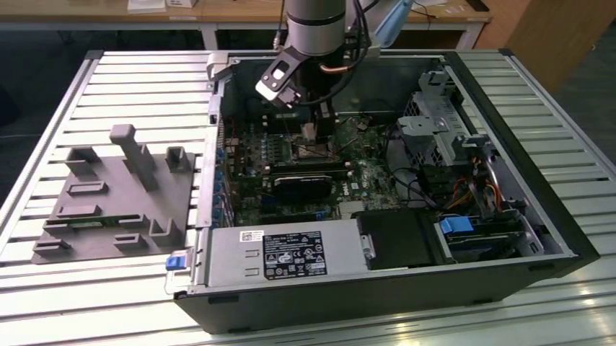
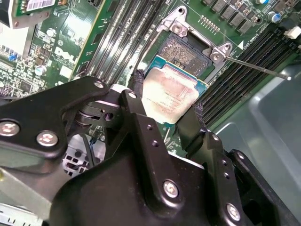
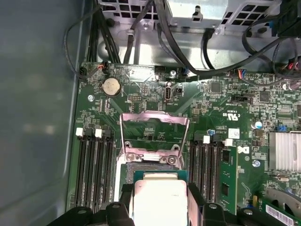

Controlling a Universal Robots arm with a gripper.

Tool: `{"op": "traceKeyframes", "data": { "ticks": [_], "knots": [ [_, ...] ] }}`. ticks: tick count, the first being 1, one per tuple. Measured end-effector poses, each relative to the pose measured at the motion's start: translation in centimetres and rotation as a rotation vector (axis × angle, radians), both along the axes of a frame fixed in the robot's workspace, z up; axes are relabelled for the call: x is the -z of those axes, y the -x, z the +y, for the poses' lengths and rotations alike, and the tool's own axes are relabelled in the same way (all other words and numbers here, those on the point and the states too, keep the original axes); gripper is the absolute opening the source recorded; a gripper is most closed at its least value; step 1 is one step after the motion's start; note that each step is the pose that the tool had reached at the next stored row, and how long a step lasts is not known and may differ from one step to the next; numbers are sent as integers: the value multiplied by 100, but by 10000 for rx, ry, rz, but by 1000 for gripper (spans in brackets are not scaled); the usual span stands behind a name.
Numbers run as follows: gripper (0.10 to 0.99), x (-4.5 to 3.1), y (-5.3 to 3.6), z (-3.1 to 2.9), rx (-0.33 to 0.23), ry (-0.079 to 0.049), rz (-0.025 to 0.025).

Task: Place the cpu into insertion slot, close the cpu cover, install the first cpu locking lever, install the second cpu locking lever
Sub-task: 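Place the cpu into insertion slot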

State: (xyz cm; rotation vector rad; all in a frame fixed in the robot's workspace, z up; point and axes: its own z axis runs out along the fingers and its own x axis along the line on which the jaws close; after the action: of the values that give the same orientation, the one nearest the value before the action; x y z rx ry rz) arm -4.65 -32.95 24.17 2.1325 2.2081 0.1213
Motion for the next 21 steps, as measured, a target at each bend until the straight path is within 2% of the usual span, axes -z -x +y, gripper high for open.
{"op": "traceKeyframes", "data": {
  "ticks": [21],
  "knots": [
    [537, 175, 0, 24, 242, 28, 122]
  ]
}}
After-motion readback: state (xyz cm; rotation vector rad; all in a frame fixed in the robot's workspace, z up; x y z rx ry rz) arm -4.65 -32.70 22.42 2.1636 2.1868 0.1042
